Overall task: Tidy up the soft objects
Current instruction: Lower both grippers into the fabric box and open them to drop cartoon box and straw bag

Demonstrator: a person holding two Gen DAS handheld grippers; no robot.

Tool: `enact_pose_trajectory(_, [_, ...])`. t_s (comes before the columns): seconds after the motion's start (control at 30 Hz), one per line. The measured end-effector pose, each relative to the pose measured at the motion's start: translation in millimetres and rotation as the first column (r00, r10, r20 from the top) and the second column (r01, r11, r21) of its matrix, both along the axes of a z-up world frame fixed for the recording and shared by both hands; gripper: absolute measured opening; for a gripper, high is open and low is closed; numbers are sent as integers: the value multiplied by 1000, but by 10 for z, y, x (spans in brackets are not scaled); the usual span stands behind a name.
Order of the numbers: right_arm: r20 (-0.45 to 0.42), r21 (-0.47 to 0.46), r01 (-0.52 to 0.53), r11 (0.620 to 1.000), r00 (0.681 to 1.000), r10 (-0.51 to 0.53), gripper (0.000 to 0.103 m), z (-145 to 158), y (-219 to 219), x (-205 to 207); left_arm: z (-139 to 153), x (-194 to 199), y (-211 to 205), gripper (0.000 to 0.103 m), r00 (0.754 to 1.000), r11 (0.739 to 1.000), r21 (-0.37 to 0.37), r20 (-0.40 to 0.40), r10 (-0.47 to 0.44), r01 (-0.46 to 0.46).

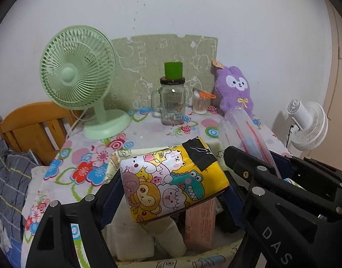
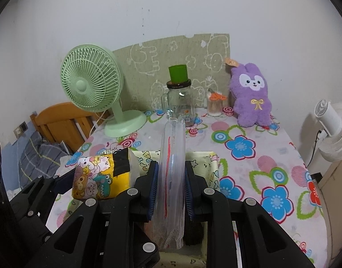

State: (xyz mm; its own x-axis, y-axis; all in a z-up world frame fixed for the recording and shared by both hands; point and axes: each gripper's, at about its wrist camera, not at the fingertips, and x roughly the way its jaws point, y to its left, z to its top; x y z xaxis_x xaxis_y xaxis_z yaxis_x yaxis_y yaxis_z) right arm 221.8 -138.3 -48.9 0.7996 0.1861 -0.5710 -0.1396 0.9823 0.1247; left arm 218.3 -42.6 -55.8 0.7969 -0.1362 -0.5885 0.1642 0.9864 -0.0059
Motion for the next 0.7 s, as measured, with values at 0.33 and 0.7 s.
enact_pose_trajectory(0.33, [-37, -3, -10, 1000, 999, 10, 25, -134, 32, 104, -124, 68, 34, 99, 999, 1000, 8, -40, 9, -9])
enact_pose_trajectory(0.7, [-44, -11, -41, 999, 998, 40, 25, -149, 119, 45, -98, -68, 99, 102, 998, 998, 54, -51, 48, -45])
